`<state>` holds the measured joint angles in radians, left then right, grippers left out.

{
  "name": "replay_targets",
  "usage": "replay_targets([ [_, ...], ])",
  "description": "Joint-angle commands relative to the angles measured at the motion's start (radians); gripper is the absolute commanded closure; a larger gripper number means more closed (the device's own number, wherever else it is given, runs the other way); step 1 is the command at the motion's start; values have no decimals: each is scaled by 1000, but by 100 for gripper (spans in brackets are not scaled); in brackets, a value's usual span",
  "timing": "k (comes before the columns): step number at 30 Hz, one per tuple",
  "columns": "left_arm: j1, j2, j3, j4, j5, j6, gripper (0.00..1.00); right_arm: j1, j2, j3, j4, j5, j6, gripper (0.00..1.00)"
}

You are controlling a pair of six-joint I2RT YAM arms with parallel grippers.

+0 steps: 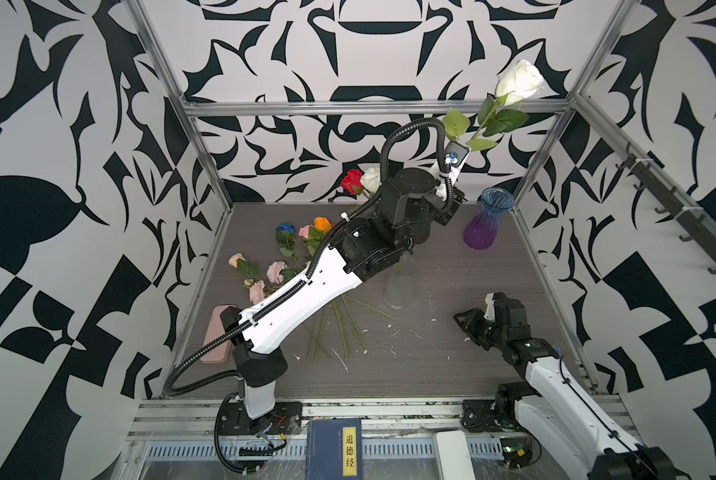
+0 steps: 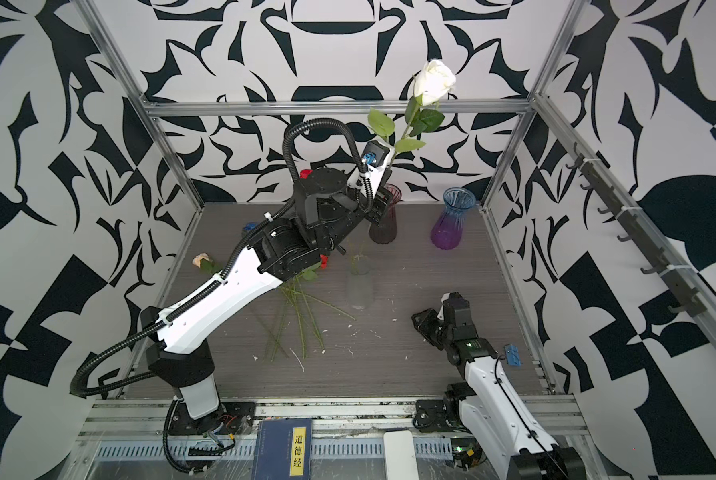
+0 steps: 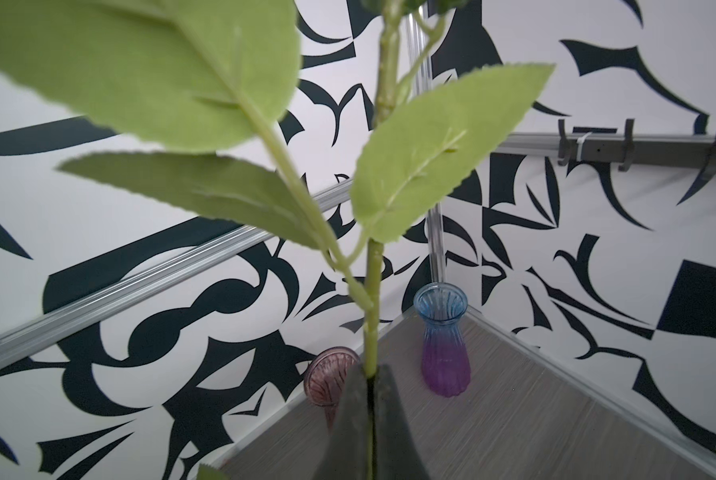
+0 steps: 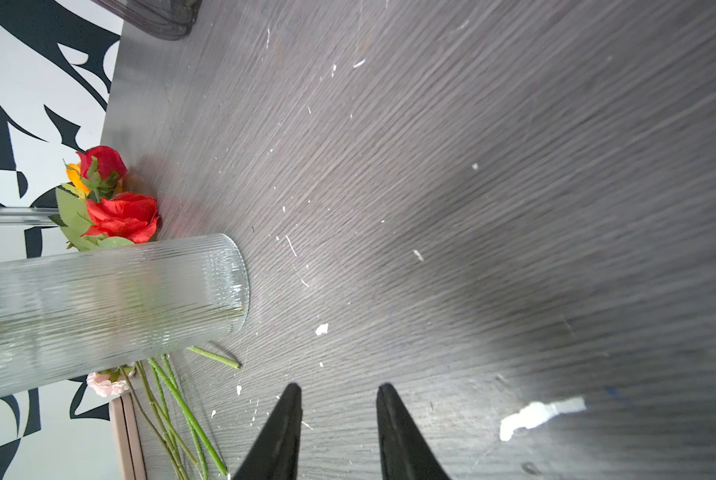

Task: Arrange the flowers into the vase
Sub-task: 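Lift the second white rose up out of the bunch with the left gripper, then carry the white rose toward the purple-blue vase with the left gripper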

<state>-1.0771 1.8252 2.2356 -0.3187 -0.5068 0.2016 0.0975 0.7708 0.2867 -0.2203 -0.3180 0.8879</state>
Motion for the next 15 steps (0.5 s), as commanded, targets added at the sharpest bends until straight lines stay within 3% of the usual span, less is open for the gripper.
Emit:
replay_targets([
  [1, 3, -11, -5, 33, -39, 50, 100, -4, 6, 14, 12, 2, -17, 65],
  [9, 9, -56, -180, 105, -62, 1, 100, -5, 16, 12, 22, -4, -17, 65],
  [15, 26, -60, -223, 109, -52, -53, 100, -5, 12, 11, 19, -4, -20, 65],
])
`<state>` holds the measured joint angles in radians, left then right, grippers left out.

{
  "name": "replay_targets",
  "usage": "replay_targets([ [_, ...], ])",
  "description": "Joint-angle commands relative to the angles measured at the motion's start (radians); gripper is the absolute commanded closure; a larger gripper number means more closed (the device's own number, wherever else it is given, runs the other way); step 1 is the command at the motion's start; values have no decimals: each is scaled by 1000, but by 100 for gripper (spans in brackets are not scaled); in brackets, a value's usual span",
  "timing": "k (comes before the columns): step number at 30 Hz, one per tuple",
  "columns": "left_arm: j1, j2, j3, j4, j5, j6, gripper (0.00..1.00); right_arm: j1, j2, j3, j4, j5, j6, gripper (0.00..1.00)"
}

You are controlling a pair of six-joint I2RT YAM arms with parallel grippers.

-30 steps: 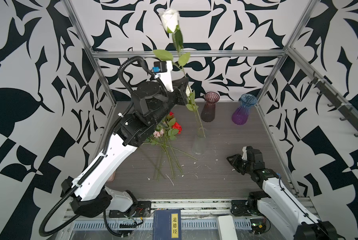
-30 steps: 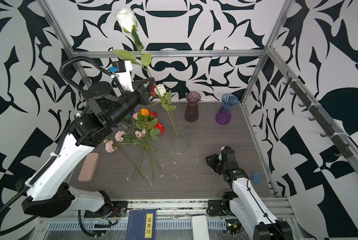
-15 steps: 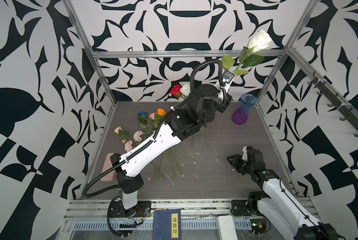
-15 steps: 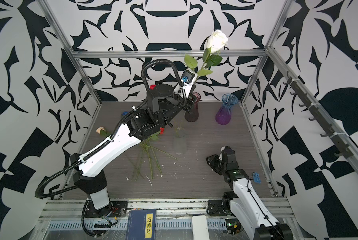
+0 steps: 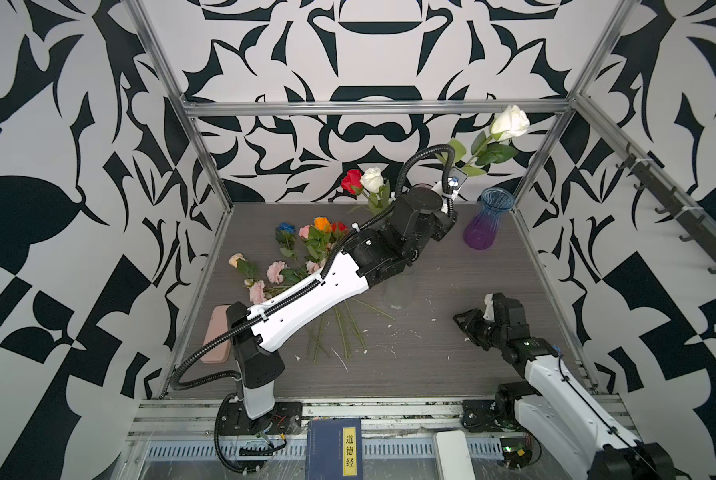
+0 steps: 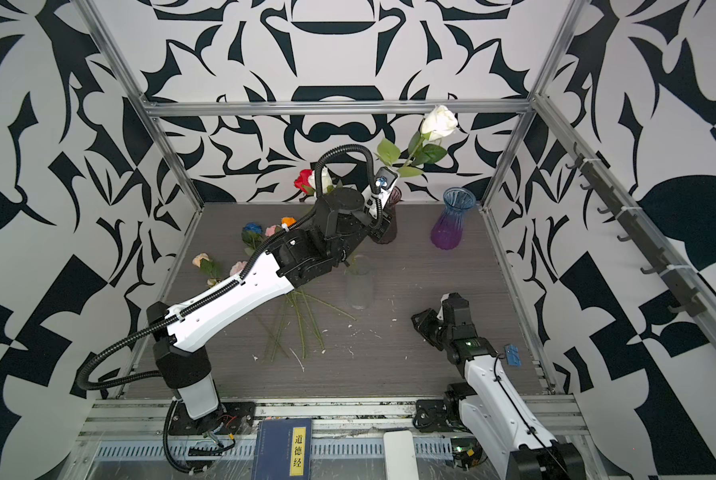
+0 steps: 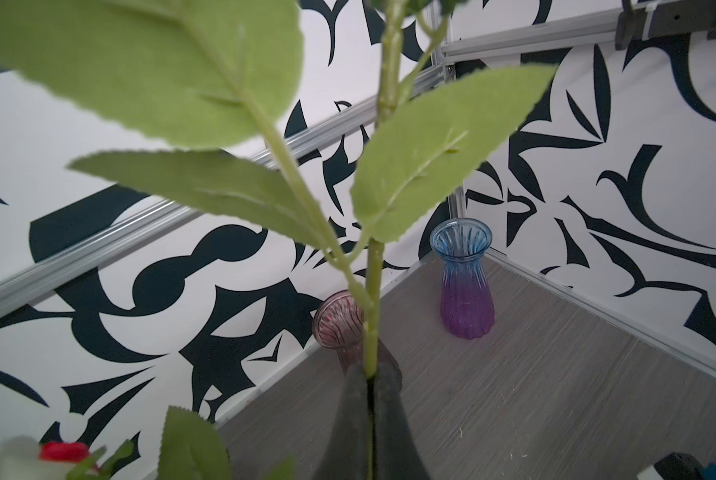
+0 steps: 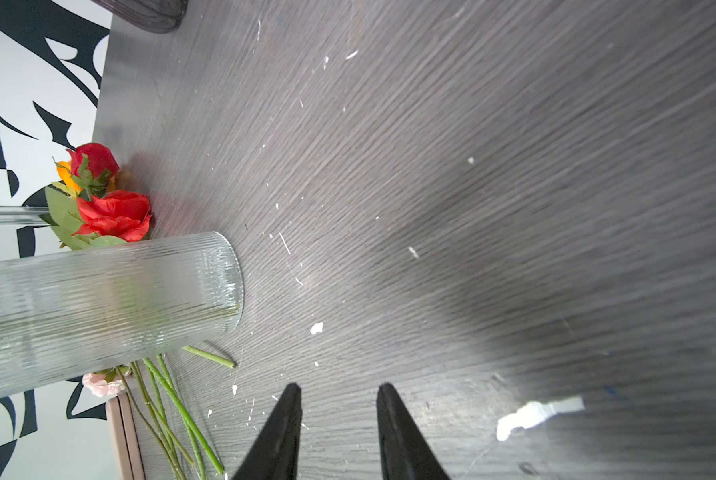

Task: Arrange the flowers into the vase
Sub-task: 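Carry the white rose toward the purple-blue vase with the left gripper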

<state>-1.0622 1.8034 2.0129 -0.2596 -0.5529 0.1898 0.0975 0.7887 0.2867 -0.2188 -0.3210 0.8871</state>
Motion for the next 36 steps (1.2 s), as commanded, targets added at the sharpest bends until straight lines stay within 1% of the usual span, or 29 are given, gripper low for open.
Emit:
replay_targets([
  [1, 14, -38, -3, 49, -4, -48, 100, -5, -4, 11, 19, -1, -19, 65],
  [6, 23, -41, -7, 51, 2, -74, 100, -5, -5, 9, 19, 0, -17, 65],
  [17, 22, -11, 148, -1, 49, -90, 100, -7, -5, 10, 18, 0, -17, 65],
  [22, 22, -1, 176, -14, 55, -86, 100, -7, -9, 9, 16, 2, -16, 65],
  [27, 22, -14, 141, -4, 51, -88, 100, -7, -8, 8, 16, 2, -16, 65],
  [36, 22, -58, -6, 42, 30, -95, 100, -8, -8, 8, 18, 0, -16, 65],
])
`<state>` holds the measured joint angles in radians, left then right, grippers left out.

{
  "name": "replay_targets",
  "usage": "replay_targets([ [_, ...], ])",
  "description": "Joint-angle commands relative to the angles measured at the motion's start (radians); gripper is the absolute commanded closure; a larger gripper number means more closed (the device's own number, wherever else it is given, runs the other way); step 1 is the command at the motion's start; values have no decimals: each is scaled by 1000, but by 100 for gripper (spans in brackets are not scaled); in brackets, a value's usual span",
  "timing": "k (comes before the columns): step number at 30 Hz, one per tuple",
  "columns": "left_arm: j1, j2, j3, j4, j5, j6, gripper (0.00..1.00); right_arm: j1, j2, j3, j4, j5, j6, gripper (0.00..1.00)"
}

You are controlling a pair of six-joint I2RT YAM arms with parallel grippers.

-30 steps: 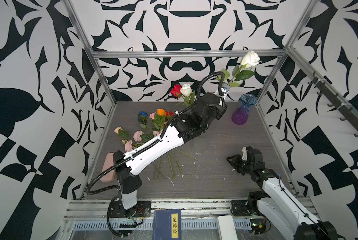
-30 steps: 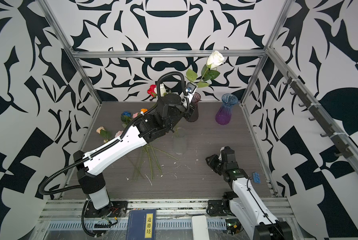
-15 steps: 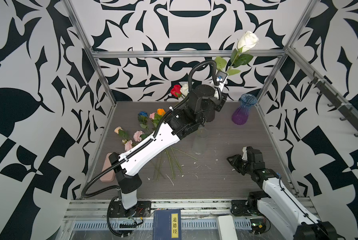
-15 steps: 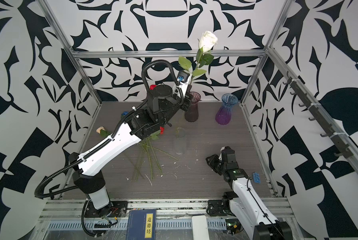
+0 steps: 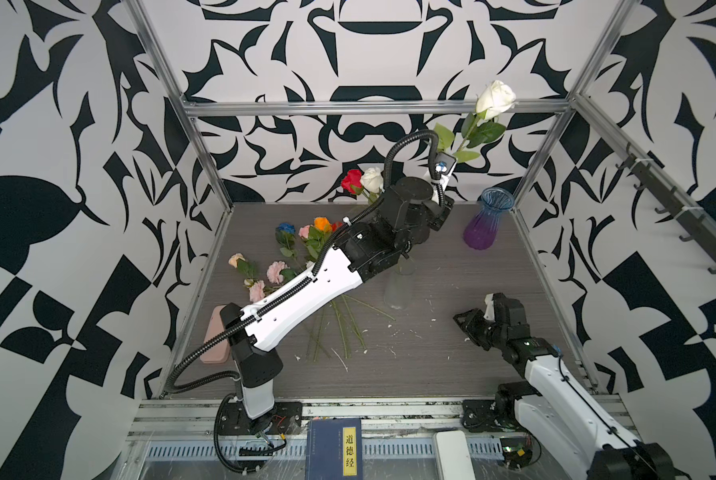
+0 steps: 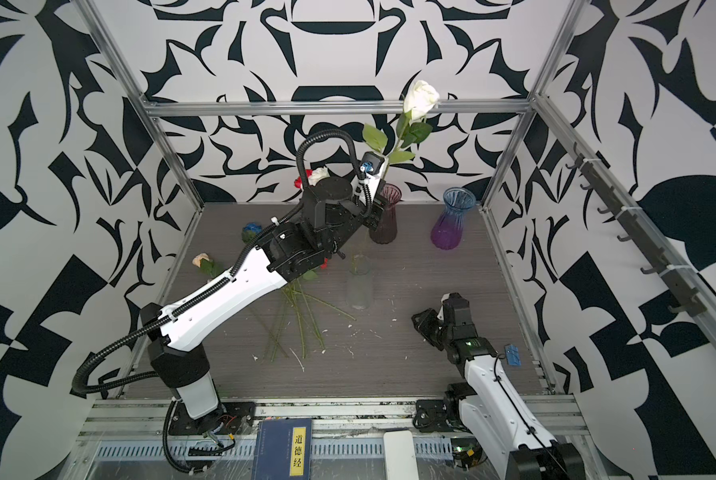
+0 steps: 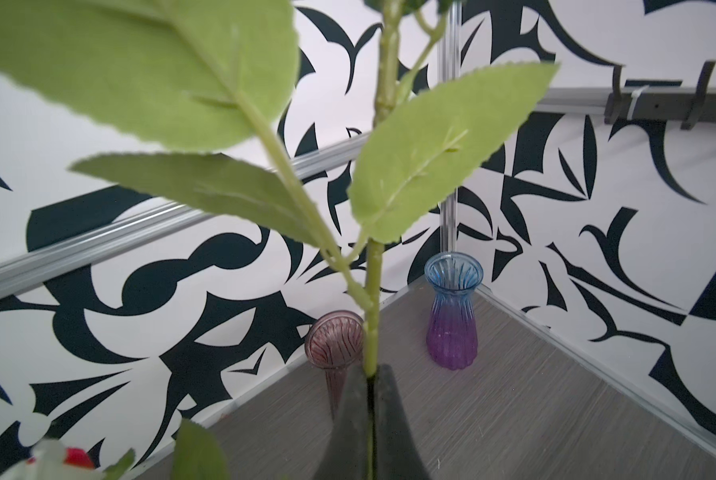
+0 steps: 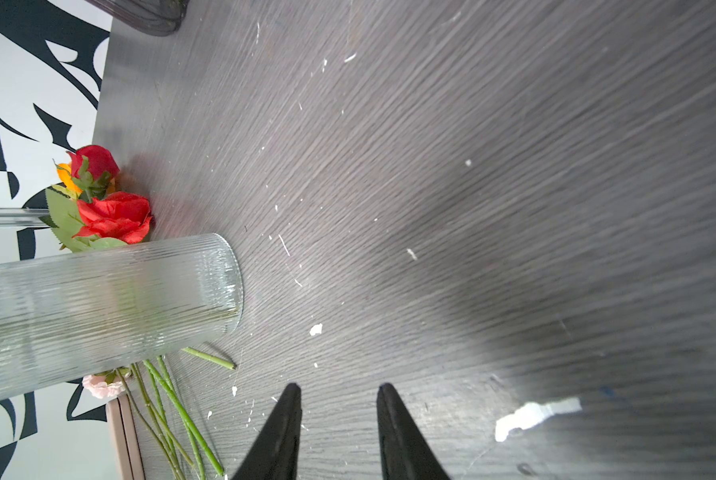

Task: Arrange the flowers into the vase
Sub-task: 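Carry the white rose toward the purple-blue vase with the left gripper, then lower the white rose stem into the clear ribbed vase and open the left gripper, then move the left gripper back down to the loose flower bunch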

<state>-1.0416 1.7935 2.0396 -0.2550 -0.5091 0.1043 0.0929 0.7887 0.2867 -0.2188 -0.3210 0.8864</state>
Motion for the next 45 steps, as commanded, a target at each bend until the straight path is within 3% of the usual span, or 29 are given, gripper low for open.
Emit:
replay_targets([
  [1, 2, -51, -46, 42, -18, -10, 100, -4, -6, 9, 18, -1, -15, 65],
  [13, 12, -98, -152, 63, -38, -44, 100, -4, -1, 7, 22, -2, -14, 65],
  [14, 13, -103, -159, 63, -43, -47, 91, -4, -2, 7, 22, -1, -14, 65],
  [18, 18, -132, -206, 80, -89, -60, 36, -5, 0, 8, 22, -1, -14, 65],
  [21, 22, -168, -253, 65, -138, -81, 19, -5, 0, 7, 23, -3, -13, 65],
  [25, 48, -258, -350, 3, -169, -167, 18, -5, -1, 5, 23, -3, -12, 65],
  [31, 129, -454, -530, -76, -115, -320, 24, -5, 13, 9, 29, -9, -15, 65],
  [34, 200, -559, -602, -130, -18, -411, 26, -5, 27, 9, 40, -17, -17, 65],
  [39, 411, -690, -734, -252, 239, -622, 32, -5, 54, 10, 59, -36, -18, 65],
  [45, 590, -806, -906, -310, 417, -672, 35, -4, 57, 15, 59, -36, -15, 65],
])
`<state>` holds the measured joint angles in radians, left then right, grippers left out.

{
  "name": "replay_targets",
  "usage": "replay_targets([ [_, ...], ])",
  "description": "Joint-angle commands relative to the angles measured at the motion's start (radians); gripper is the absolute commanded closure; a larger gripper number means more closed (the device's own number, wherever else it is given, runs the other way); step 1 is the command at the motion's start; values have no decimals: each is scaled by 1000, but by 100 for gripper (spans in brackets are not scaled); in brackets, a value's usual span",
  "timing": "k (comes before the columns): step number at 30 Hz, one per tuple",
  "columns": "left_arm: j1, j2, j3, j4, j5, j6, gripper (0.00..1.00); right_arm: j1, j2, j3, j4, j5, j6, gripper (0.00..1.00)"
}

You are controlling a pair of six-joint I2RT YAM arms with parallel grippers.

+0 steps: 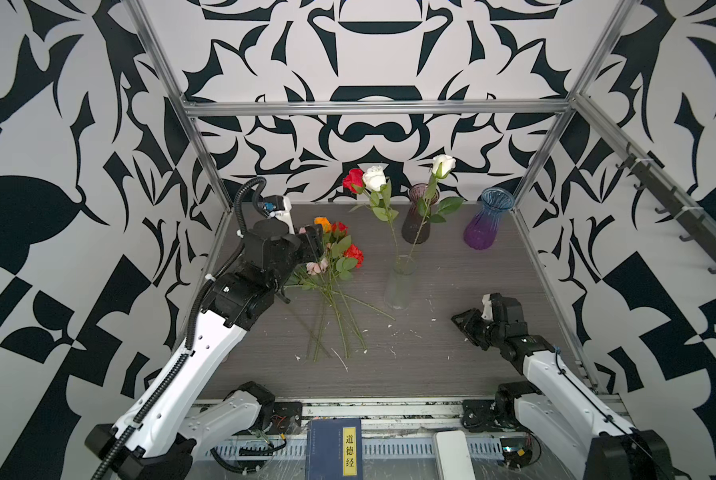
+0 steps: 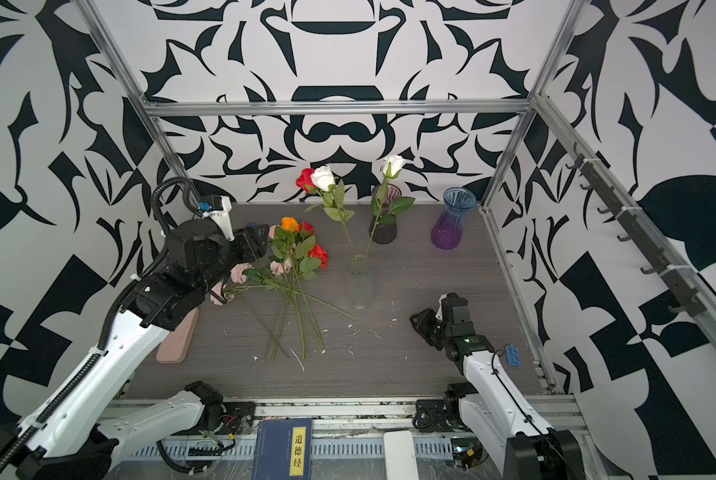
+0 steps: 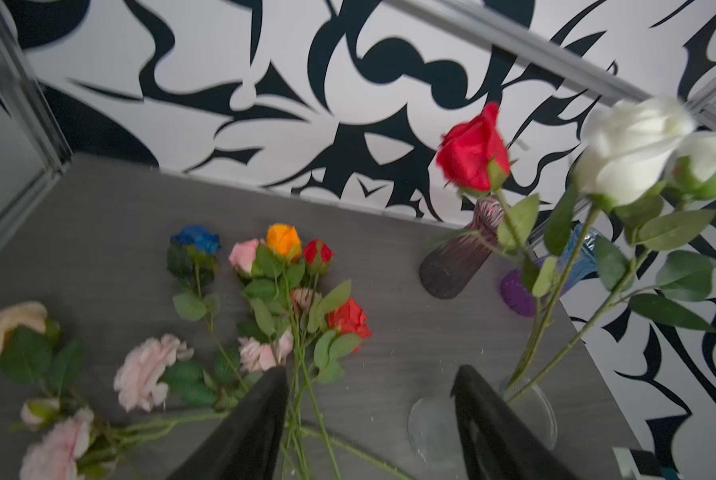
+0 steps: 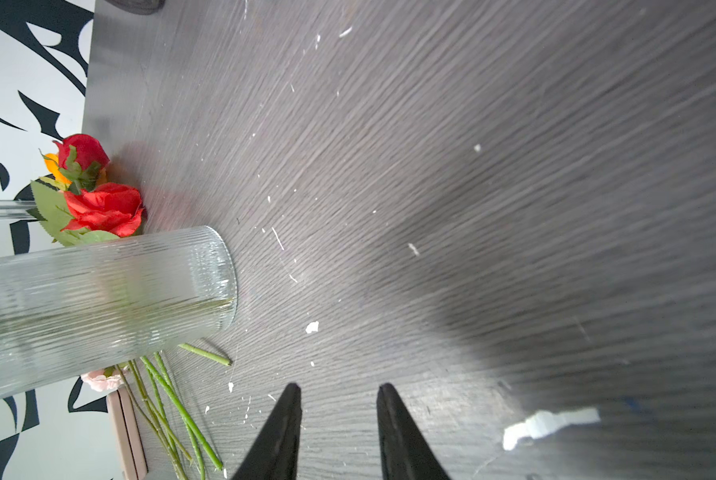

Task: Arrange the flowers into the vase
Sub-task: 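Move the left gripper back down to the loose flower bunch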

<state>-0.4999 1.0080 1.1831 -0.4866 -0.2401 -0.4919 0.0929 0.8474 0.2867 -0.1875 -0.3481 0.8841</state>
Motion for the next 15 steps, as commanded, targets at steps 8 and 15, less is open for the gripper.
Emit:
replay_targets([
  [8, 213, -24, -208, -92, 306, -118, 43, -5, -9, 17, 12, 1, -11, 65],
  [15, 277, -11, -334, -117, 219, -198, 37, -5, 32, 26, 25, -5, -14, 66],
])
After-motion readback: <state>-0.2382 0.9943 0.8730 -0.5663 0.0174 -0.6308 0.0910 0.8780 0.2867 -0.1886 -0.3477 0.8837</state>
